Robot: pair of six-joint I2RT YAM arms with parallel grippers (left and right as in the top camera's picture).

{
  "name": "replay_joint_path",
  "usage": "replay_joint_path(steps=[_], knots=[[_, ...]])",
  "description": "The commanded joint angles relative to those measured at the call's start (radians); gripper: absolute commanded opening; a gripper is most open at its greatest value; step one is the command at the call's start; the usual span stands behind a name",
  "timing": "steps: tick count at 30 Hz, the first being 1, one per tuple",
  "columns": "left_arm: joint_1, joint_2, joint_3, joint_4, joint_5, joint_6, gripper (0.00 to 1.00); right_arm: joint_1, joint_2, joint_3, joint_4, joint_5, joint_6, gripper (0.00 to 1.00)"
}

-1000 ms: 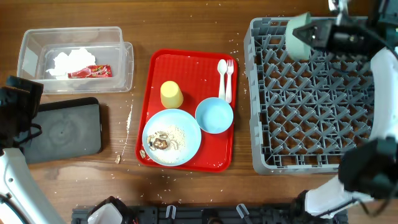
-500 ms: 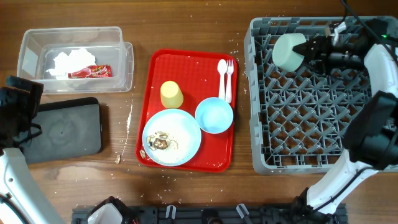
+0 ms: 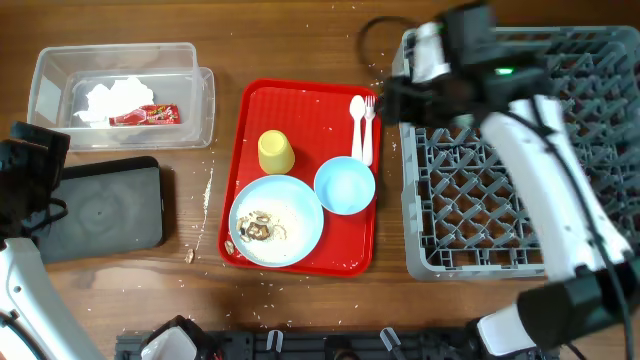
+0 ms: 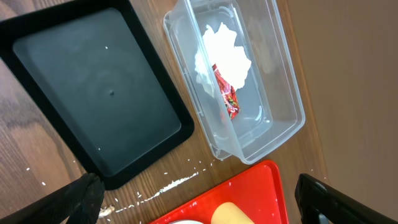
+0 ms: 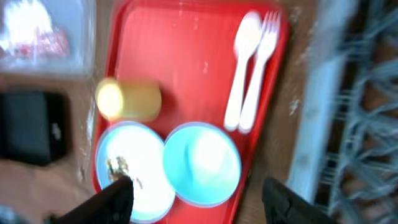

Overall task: Sort waste into correct bins and load items into the dishwasher rack
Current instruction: 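Grasp the light blue bowl with the right gripper and place it in the rack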

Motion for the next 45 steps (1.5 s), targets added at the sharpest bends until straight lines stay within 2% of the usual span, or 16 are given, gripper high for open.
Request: replay_joint_path(steps=[1, 3, 4, 11, 12, 13, 15, 19, 22, 25, 28, 31, 33, 37, 40, 45], knots=[[0.003, -0.001, -0.001, 0.003, -0.002, 0.016, 1.0, 0.164, 0.117, 0.003, -0.063, 0.077, 0.108, 0.66], [0.003, -0.001, -0.001, 0.003, -0.002, 0.016, 1.0, 0.27, 0.238, 0.003, -0.031, 0.133, 0.256, 0.52], [0.003, -0.001, -0.001, 0.003, -0.002, 0.016, 1.0, 0.289, 0.271, 0.003, -0.011, 0.133, 0.295, 0.5], [0.003, -0.001, -0.001, 0.003, -0.002, 0.016, 1.0, 0.312, 0.488, 0.003, 0.192, 0.18, 0.443, 0.49], [0.003, -0.001, -0.001, 0.003, -0.002, 0.016, 1.0, 0.312, 0.492, 0.003, 0.192, 0.204, 0.443, 0.44], [0.003, -0.001, -0.001, 0.003, -0.002, 0.016, 1.0, 0.312, 0.492, 0.003, 0.19, 0.226, 0.439, 0.24], [0.003, -0.001, -0.001, 0.003, -0.002, 0.016, 1.0, 0.312, 0.481, 0.003, 0.184, 0.214, 0.436, 0.04], [0.003, -0.001, -0.001, 0.003, -0.002, 0.016, 1.0, 0.301, 0.393, 0.037, 0.135, 0.118, 0.295, 0.04], [0.003, -0.001, -0.001, 0.003, -0.002, 0.016, 1.0, 0.208, 0.205, 0.125, 0.016, 0.053, 0.192, 0.04], [0.003, -0.001, -0.001, 0.003, -0.002, 0.016, 1.0, 0.02, 0.01, 0.141, -0.028, -0.111, 0.057, 0.04], [0.003, -0.001, -0.001, 0.003, -0.002, 0.016, 1.0, -0.252, -0.101, 0.141, -0.031, -0.243, -0.172, 0.04], [0.003, -0.001, -0.001, 0.003, -0.002, 0.016, 1.0, -0.528, -0.056, 0.097, -0.084, -0.528, -0.364, 0.04], [0.003, -0.001, -0.001, 0.003, -0.002, 0.016, 1.0, -0.661, 0.018, 0.054, -0.2, -0.77, -0.519, 0.04], [0.003, -0.001, -0.001, 0.003, -0.002, 0.016, 1.0, -0.753, 0.136, -0.002, -0.455, -0.97, -0.846, 0.04], [0.003, -0.001, -0.001, 0.003, -0.002, 0.016, 1.0, -0.747, 0.19, -0.079, -0.452, -0.976, -0.908, 0.04], [0.003, -0.001, -0.001, 0.003, -0.002, 0.016, 1.0, -0.745, 0.243, -0.219, -0.412, -0.975, -0.905, 0.04]])
